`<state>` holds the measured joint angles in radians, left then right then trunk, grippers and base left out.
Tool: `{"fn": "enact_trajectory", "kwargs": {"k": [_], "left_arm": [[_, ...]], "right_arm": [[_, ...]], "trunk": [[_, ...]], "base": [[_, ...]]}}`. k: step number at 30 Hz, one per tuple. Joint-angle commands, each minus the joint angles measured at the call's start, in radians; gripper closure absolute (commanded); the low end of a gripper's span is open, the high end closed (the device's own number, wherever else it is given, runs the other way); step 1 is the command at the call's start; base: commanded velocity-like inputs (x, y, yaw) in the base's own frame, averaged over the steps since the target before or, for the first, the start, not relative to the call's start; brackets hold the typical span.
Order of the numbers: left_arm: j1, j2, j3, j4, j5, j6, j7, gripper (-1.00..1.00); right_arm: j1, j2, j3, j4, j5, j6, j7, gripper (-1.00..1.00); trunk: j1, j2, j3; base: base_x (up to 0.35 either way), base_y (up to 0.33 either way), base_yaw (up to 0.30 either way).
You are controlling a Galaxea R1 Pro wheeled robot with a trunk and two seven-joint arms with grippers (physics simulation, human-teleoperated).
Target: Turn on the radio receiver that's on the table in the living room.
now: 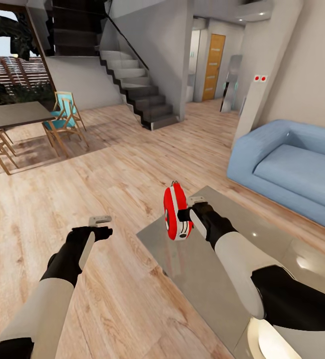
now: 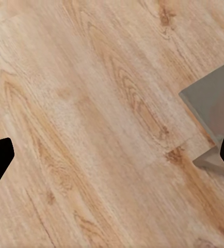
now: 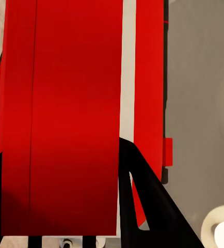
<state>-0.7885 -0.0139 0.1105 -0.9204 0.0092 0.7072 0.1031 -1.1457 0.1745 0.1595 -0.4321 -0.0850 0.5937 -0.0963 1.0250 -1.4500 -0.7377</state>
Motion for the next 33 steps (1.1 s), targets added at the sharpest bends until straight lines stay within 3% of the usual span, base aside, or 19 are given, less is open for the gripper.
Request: {"fn": "enact_trajectory", "kwargs": {"k": [1,11,29,33], "left_arm": [[0.000,0.000,0.000,0.000,0.000,0.000,0.000,-1.00],[0.000,0.000,0.000,0.001,0.000,0.000,0.000,-1.00],[0.000,-0.001,0.000,0.007,0.000,-0.002,0.001,-1.00],[0.000,-0.002,0.000,0.008,0.000,-0.002,0.000,-1.00]], "right_arm": [[0.000,0.000,0.000,-0.001,0.001,0.000,0.000,1.00],[0.000,0.000,0.000,0.000,0.001,0.000,0.000,1.00],[0.000,0.000,0.000,-0.004,0.001,-0.007,0.002,1.00],[0.001,-0.018,0.000,-0.004,-0.004,-0.007,0.009,1.00]], "trunk": [[0.000,0.000,0.002],[0.000,0.000,0.017],[0.000,0.000,0.018],[0.000,0.000,0.018]], "base": [[0.000,0.000,0.000],[0.000,0.000,0.000],[0.000,0.000,0.000],[0.000,0.000,0.000]]}}
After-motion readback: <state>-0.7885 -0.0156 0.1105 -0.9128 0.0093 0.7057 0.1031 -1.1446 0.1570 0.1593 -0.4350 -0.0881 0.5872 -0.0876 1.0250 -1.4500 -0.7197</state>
